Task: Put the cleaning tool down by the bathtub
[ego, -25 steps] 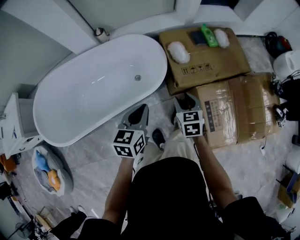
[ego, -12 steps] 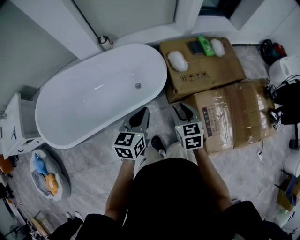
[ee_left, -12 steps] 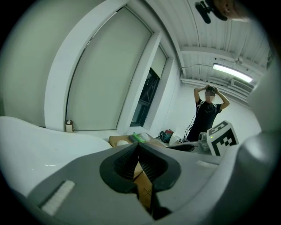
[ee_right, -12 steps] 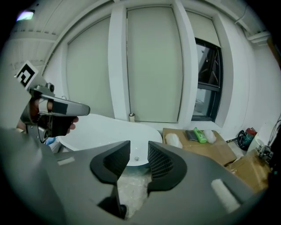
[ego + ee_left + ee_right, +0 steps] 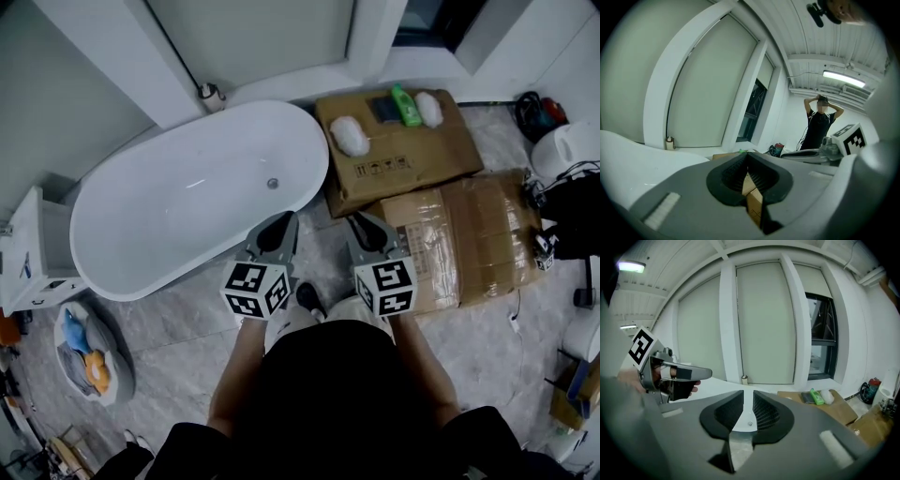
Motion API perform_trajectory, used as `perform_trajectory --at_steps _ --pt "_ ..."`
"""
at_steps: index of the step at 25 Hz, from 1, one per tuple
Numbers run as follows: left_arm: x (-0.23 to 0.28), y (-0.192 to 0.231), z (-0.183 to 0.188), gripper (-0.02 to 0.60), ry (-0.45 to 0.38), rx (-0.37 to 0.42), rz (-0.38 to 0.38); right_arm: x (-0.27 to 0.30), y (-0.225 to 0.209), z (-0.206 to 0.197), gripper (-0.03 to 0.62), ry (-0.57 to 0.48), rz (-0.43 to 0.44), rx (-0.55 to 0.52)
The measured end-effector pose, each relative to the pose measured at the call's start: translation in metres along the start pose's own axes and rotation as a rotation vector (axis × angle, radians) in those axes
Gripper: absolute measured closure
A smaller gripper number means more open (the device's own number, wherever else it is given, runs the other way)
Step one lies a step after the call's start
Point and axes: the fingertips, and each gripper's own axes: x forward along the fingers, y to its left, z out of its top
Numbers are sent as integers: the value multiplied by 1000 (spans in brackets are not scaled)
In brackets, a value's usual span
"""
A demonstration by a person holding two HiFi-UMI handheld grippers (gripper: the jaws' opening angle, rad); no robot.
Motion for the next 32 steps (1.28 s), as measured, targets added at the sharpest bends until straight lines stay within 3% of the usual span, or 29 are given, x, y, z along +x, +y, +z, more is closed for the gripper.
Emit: perform_trajectory --at_steps 12,15,20,32 --pt "-3 -13 46 583 -79 40 -29 -18 -10 69 588 -160 -22 14" --pt "-8 -14 51 583 -93 52 -32 -23 -10 74 589 -186 -15 24" --pt "-14 -12 56 583 -104 59 -31 -26 -1 76 589 -180 -30 -60" --pt "-15 -12 55 583 -94 70 -30 -27 1 77 589 -189 -12 -26"
